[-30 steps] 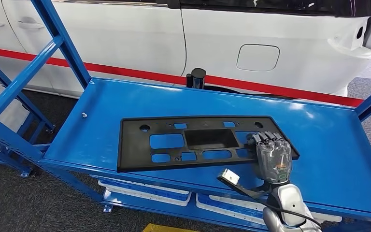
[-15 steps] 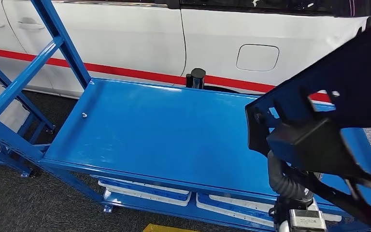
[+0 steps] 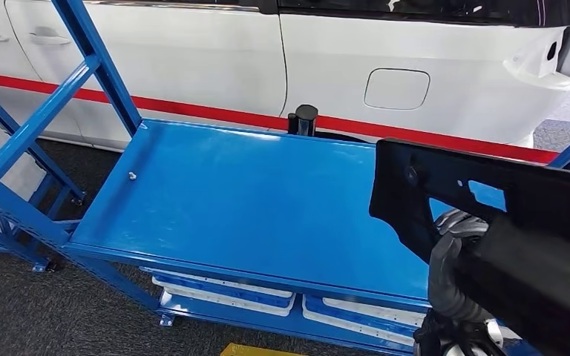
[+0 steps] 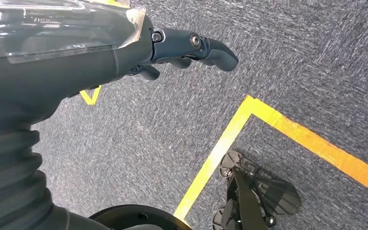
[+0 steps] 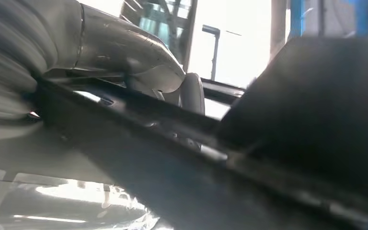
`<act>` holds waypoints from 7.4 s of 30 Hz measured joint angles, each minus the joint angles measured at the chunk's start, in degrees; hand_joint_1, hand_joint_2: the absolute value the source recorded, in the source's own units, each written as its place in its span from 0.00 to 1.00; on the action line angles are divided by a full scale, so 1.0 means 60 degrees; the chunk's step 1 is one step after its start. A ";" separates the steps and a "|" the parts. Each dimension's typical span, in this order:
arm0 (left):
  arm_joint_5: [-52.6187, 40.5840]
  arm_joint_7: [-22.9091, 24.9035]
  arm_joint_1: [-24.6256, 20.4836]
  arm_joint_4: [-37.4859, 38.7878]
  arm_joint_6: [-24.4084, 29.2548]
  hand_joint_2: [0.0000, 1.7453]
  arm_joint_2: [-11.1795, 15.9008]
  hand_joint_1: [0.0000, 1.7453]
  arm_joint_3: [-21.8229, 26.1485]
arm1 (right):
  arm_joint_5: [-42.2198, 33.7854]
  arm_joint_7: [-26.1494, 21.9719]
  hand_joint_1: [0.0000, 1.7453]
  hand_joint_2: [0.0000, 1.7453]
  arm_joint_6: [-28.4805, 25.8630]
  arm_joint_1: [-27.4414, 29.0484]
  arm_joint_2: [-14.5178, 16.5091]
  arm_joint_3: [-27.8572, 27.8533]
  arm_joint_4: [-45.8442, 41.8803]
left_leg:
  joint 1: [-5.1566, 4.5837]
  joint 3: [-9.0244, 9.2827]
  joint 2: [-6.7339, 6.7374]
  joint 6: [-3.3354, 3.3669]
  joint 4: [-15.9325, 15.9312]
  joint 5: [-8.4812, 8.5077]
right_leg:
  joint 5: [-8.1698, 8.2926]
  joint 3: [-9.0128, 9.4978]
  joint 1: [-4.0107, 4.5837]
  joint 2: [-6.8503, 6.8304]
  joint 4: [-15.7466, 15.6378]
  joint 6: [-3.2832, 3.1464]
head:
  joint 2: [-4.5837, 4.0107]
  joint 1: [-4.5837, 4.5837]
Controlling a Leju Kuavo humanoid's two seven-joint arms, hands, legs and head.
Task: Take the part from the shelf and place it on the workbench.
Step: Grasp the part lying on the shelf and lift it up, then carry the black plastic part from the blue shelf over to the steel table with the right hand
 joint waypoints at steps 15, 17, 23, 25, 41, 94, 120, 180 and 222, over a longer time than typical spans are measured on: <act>0.0104 0.0027 -0.0081 0.0011 0.0230 1.00 -0.0152 0.00 0.0100 | -0.0117 -0.0007 1.00 1.00 -0.0025 -0.0236 0.0048 0.0035 -0.0023 | 0.0048 -0.0382 0.0117 0.0054 0.0051 0.0407 | -0.0740 0.0720 0.0132 -0.0044 0.0127 -0.0019 | 0.0000 0.0049; 0.0128 0.0026 -0.0098 0.0013 0.0247 1.00 -0.0174 0.00 0.0143 | -0.0152 -0.0014 1.00 1.00 -0.0038 -0.0358 0.0068 0.0040 0.0037 | 0.0060 -0.0451 0.0099 -0.0064 0.0106 0.0421 | -0.0670 0.0618 0.0103 -0.0034 0.0101 -0.0135 | 0.0000 0.0045; 0.0196 -0.0004 -0.0112 0.0015 0.0246 1.00 -0.0191 0.00 0.0218 | -0.0084 -0.0159 1.00 1.00 -0.0283 -0.0697 0.0215 0.0041 0.0235 | 0.0287 -0.1384 0.0008 -0.0446 0.2603 -0.1288 | -0.0313 0.0165 0.0040 -0.0066 0.0071 -0.0496 | 0.0000 -0.0013; 0.0203 -0.0030 -0.0120 0.0015 0.0237 1.00 -0.0191 0.00 0.0234 | -0.0062 -0.0170 1.00 1.00 -0.0374 -0.0755 0.0240 0.0041 0.0303 | 0.0377 -0.1120 0.0008 -0.0504 0.2530 -0.1060 | -0.0173 -0.0011 0.0042 -0.0064 0.0081 -0.0448 | 0.0000 -0.0017; 0.0402 0.0317 -0.0165 0.0030 0.0788 1.00 -0.0421 0.00 0.0361 | -0.0782 -0.0539 1.00 1.00 0.0736 0.0503 0.0026 -0.0955 0.0632 | 0.0163 -0.0529 0.0169 0.0131 -0.0106 0.0538 | -0.1303 -0.0442 0.0070 -0.0056 0.2402 0.0087 | 0.0000 0.0062; -0.0098 0.1305 -0.0105 0.0249 0.1966 1.00 -0.0729 0.00 0.0240 | -0.1217 -0.0067 1.00 1.00 -0.0316 -0.0736 0.0056 0.0015 0.1368 | 0.0259 -0.0151 -0.0018 -0.0142 0.0102 0.0101 | -0.0368 0.0187 0.0151 -0.0153 0.0100 0.0025 | 0.0000 -0.0003; 0.0138 -0.0291 0.0061 0.0209 -0.0611 1.00 -0.0002 0.00 0.0291 | -0.0044 0.0136 1.00 1.00 -0.0726 0.0717 0.0486 -0.0778 0.0169 | 0.0417 -0.0390 -0.0026 -0.0482 0.0764 0.0020 | -0.0751 0.0655 0.0091 -0.0146 0.0064 -0.0381 | 0.0000 -0.0024; -0.0149 -0.0030 -0.0092 0.0130 -0.0770 1.00 0.0191 0.00 0.0060 | -0.0134 -0.0011 1.00 1.00 0.0604 0.0801 0.1306 -0.1708 0.0241 | 0.0390 -0.0701 -0.0350 -0.0310 0.1161 -0.0119 | -0.0429 0.0506 0.0135 0.0693 -0.0005 -0.0511 | 0.0000 0.0064; -0.0183 -0.0112 -0.0083 0.0098 -0.0850 1.00 0.0252 0.00 -0.0039 | 0.0026 -0.0058 1.00 1.00 0.0400 0.0648 0.1413 -0.1813 0.0450 | 0.0445 -0.0446 0.0283 -0.0029 0.0215 0.0203 | -0.1514 -0.1249 0.0097 0.0071 0.2840 -0.0115 | 0.0000 0.0274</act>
